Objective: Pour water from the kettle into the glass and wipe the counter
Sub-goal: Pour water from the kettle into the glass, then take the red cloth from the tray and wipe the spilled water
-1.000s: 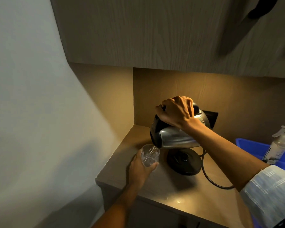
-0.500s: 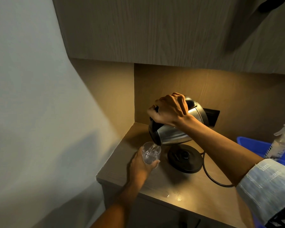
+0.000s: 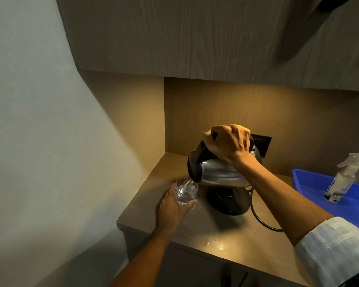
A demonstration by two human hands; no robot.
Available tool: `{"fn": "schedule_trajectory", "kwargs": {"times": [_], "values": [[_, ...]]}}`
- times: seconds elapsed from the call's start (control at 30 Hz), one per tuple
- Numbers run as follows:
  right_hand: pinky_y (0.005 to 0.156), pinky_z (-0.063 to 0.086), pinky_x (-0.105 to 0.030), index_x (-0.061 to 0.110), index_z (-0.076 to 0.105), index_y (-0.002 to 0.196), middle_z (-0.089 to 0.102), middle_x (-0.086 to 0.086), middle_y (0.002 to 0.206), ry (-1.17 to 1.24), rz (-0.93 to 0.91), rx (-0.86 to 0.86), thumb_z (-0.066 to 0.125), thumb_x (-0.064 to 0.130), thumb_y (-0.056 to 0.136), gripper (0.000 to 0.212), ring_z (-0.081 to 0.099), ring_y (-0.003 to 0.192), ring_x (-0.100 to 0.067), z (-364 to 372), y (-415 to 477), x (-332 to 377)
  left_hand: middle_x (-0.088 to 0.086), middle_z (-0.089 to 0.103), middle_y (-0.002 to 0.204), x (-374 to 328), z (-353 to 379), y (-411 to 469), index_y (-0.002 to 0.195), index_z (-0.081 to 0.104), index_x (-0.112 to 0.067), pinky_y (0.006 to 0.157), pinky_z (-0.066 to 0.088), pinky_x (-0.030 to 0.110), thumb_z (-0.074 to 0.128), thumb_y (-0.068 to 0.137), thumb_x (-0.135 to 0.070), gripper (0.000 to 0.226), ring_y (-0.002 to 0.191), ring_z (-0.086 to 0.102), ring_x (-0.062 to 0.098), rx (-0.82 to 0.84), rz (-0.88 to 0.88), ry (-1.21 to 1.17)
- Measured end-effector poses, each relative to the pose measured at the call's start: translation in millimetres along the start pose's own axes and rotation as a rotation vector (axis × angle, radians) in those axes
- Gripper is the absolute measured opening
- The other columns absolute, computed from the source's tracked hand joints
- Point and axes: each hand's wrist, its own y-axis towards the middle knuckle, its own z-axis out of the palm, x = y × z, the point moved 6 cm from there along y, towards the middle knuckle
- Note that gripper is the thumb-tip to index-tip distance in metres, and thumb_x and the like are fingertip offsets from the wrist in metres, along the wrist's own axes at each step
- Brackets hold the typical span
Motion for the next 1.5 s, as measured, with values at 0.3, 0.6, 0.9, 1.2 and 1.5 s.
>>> {"fn": "schedule_trajectory", "kwargs": {"times": [0.3,0.6,0.9,1.2,1.5], "values": [[0.048,0.029,-0.023,0.013,0.042,0.039,0.034,0.005,0.038,0.469,0.353,-0.843,0.043,0.042,0.078,0.049,0.037,0.04,-0.016,-36,-14,-66,0.003,0.061,0.133,9,5,2,0.144,0.038,-0.024,0.093,0.054,0.037,0.08,0.065,-0.057,0.095,0.119,0.058,0.021,-0.003,-0.037,-0.032],[0.063,0.034,-0.036,0.019,0.043,0.051,0.044,-0.005,0.053,0.948,0.749,-0.83,0.036,0.044,0.076,0.036,0.043,0.058,-0.021,29,-36,-143,0.006,0.055,0.141,17,9,5,0.147,0.032,-0.021,0.099,0.052,0.041,0.078,0.066,-0.06,0.101,0.126,0.054,0.026,0.001,-0.02,0.016],[0.063,0.037,-0.037,0.023,0.043,0.049,0.043,0.003,0.052,1.11,0.815,-0.904,0.04,0.047,0.076,0.036,0.044,0.056,-0.015,46,-48,-163,0.007,0.05,0.146,20,14,5,0.148,0.029,-0.022,0.101,0.051,0.043,0.077,0.067,-0.06,0.101,0.13,0.05,0.027,0.017,-0.004,-0.008],[0.062,0.04,-0.027,0.023,0.058,0.089,0.062,0.004,0.084,0.707,0.61,-0.769,0.051,0.034,0.082,0.014,0.056,0.081,-0.017,34,-118,-189,0.0,0.053,0.131,-47,16,-65,0.131,0.046,-0.024,0.109,0.028,0.019,0.067,0.079,-0.041,0.059,0.121,0.041,0.005,-0.305,0.489,-0.004],[0.091,0.035,-0.043,0.029,0.062,0.11,0.066,-0.006,0.116,-0.261,0.767,0.051,0.062,0.034,0.073,0.037,0.05,0.115,-0.032,26,-231,-297,-0.003,0.066,0.099,-182,136,-119,0.107,0.061,-0.021,0.079,0.04,0.036,0.063,0.08,-0.027,0.028,0.102,0.055,0.023,0.363,0.93,0.13]]}}
